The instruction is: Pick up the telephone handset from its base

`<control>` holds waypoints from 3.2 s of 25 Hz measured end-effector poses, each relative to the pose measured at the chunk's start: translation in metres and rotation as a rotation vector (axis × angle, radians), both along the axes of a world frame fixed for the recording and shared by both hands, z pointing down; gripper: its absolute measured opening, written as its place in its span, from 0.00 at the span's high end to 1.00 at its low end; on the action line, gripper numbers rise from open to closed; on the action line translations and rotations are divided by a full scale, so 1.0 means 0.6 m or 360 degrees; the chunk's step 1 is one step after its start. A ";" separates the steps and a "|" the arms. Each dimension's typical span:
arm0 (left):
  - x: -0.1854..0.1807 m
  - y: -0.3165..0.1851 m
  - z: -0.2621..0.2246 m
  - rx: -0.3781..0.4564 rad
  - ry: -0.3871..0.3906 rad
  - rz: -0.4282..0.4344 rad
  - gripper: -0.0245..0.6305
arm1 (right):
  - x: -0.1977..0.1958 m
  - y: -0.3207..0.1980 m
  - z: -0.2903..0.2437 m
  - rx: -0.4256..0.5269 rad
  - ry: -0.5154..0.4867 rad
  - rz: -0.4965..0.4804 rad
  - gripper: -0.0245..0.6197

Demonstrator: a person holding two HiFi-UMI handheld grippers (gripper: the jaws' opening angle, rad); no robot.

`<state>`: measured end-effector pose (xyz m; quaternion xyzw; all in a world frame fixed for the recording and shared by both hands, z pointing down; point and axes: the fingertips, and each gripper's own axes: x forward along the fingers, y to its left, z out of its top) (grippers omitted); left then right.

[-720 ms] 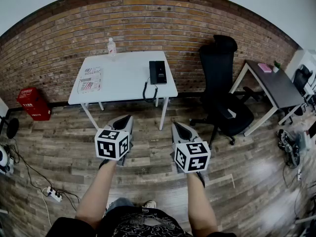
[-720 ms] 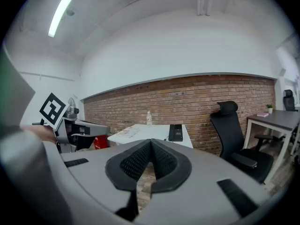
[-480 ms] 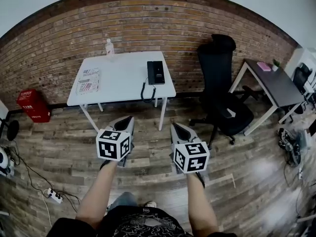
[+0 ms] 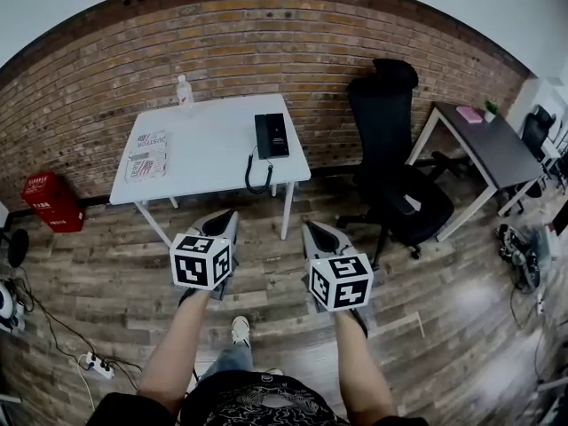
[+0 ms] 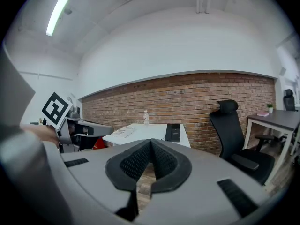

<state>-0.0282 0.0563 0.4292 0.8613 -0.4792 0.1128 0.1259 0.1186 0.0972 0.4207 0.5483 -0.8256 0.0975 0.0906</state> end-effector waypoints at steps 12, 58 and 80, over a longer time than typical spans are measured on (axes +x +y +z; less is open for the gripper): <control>-0.037 -0.215 -0.013 -0.0028 0.0024 0.0110 0.95 | -0.047 -0.203 -0.016 -0.0029 0.0005 0.0093 0.96; -0.008 -0.570 0.104 -0.0366 0.0253 0.0340 0.95 | -0.068 -0.559 0.033 -0.0093 0.0021 0.0122 0.96; 0.082 -0.755 0.238 -0.0753 0.0508 0.0342 0.80 | 0.035 -0.783 0.064 -0.0175 0.0055 -0.0057 0.96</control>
